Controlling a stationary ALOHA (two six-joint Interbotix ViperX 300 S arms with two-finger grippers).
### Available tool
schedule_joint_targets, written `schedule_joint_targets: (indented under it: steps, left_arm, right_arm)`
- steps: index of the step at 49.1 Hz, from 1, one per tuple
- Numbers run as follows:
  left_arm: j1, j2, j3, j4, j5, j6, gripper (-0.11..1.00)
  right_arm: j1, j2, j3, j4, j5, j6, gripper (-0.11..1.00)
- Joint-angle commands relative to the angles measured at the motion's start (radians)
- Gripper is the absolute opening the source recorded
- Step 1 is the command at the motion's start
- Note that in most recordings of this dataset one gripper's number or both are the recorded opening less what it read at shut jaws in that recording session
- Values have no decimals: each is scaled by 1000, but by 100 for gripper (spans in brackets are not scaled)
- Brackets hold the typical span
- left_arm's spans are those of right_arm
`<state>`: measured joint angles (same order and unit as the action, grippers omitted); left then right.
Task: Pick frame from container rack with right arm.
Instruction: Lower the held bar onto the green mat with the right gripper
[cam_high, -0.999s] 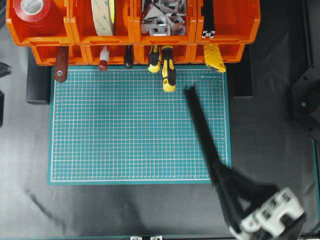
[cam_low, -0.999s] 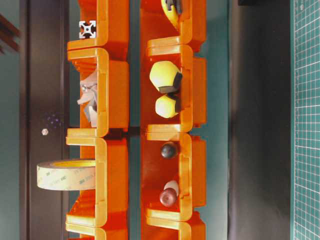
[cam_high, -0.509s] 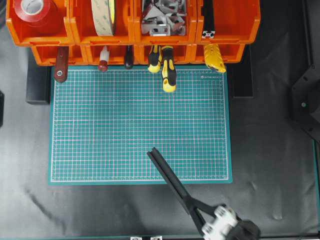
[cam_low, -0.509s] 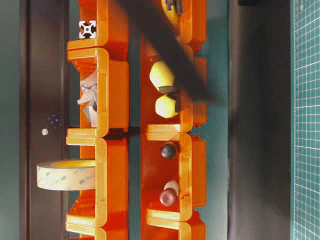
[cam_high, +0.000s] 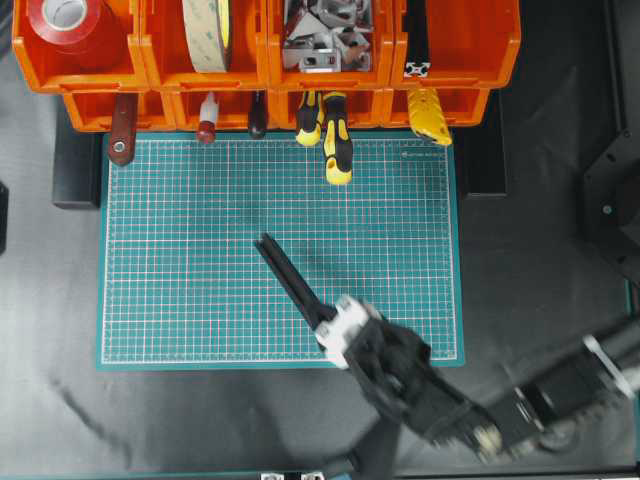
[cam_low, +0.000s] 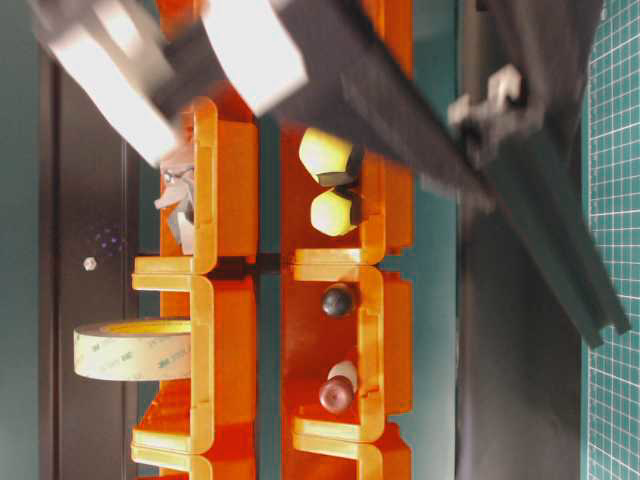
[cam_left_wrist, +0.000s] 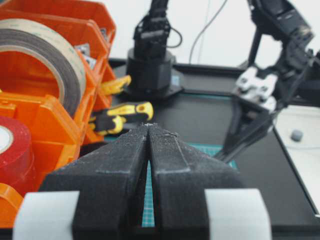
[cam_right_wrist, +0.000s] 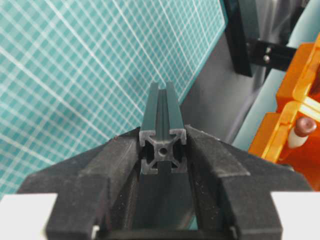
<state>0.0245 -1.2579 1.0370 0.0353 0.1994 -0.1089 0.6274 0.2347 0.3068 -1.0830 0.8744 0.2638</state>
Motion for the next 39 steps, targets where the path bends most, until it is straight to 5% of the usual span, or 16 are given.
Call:
schedule_joint_targets:
  steps: [1, 17, 39]
  left_arm:
    - [2, 9, -25, 3, -5, -2, 0]
    - [3, 15, -21, 3, -2, 0, 0]
    - [3, 15, -20, 3, -2, 0, 0]
  right_arm:
    - [-38, -26, 0, -14, -52, -9, 24]
    - [-138, 12, 8, -14, -140, -44, 24]
    - [-141, 21, 23, 11, -187, -40, 24]
